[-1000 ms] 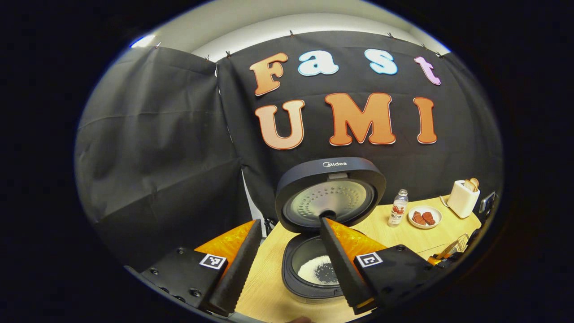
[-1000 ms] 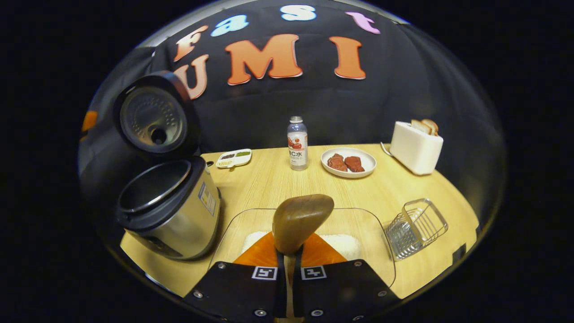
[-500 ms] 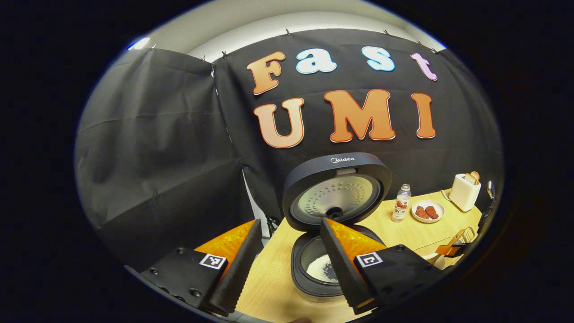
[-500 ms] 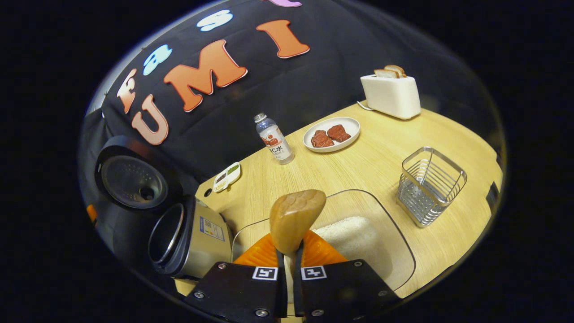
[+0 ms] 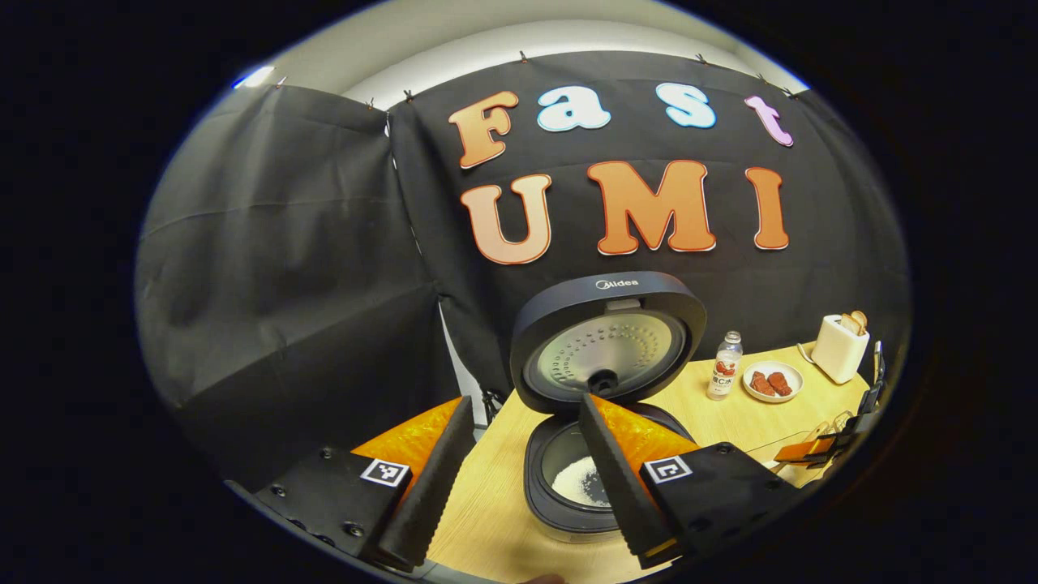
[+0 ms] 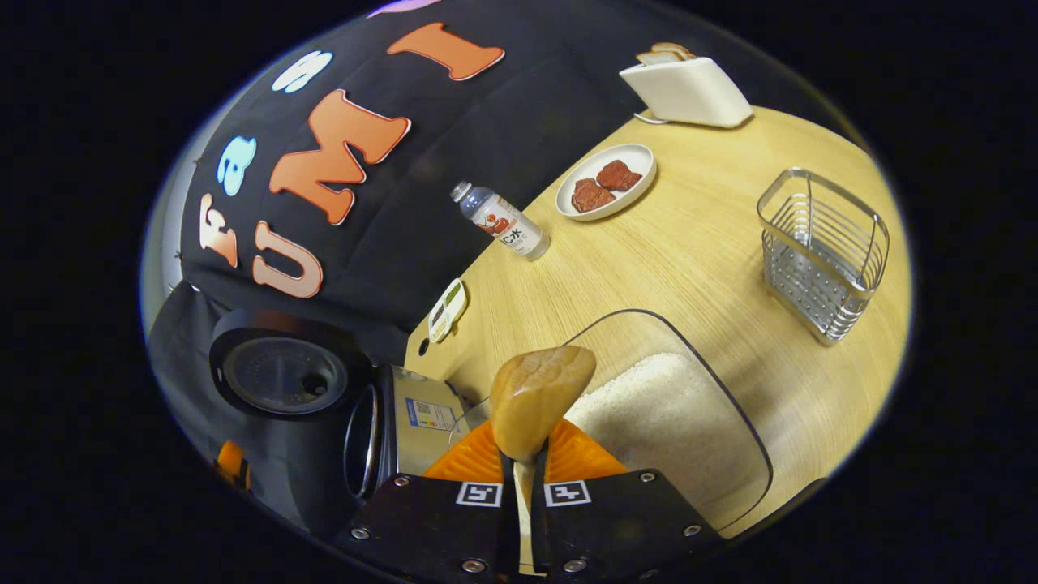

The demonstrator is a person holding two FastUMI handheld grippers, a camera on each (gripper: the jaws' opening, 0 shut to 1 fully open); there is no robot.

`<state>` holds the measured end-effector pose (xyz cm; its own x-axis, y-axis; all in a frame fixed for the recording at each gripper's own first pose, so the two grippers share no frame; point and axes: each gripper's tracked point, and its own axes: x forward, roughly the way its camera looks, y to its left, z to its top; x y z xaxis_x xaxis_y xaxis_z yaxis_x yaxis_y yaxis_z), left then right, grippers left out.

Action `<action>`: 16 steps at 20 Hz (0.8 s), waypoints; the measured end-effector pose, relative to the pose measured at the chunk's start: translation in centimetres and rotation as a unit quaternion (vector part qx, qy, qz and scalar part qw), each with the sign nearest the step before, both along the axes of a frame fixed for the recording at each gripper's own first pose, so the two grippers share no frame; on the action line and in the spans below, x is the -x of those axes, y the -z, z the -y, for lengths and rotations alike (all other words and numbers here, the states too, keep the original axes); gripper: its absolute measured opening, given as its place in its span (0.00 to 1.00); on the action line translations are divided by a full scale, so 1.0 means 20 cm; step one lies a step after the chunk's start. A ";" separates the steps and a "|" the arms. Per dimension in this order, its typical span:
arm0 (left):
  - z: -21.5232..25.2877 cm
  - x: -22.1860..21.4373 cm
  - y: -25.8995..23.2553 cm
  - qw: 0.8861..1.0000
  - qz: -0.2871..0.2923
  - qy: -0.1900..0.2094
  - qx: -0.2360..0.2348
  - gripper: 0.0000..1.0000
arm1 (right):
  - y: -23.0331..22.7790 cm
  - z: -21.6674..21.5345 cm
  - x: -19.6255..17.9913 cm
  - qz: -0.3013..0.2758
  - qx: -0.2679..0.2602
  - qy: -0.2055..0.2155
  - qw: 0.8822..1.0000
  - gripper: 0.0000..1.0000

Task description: Close the left gripper, press the button to open the rice cooker; take a wooden spoon from the chopstick holder with the right hand, scoop a spoonful of rice and pour it into the rice cooker, then put the wooden spoon back into the chopstick holder.

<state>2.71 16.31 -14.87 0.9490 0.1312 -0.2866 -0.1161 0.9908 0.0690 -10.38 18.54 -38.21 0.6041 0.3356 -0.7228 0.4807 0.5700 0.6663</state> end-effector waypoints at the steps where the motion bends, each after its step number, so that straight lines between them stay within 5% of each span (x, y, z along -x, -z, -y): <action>1: 0.00 0.00 0.00 1.000 0.000 -0.003 0.000 0.84 | 0.00 0.00 0.00 -0.003 -0.018 0.003 1.000 0.05; 2: 0.01 0.00 0.00 1.000 0.000 -0.005 0.000 0.90 | 0.01 0.02 0.01 -0.006 -0.035 0.009 0.999 0.05; 16: 0.24 -0.03 -0.10 1.000 0.019 0.016 0.001 0.90 | -0.19 0.41 -0.05 0.032 -0.185 0.113 0.976 0.05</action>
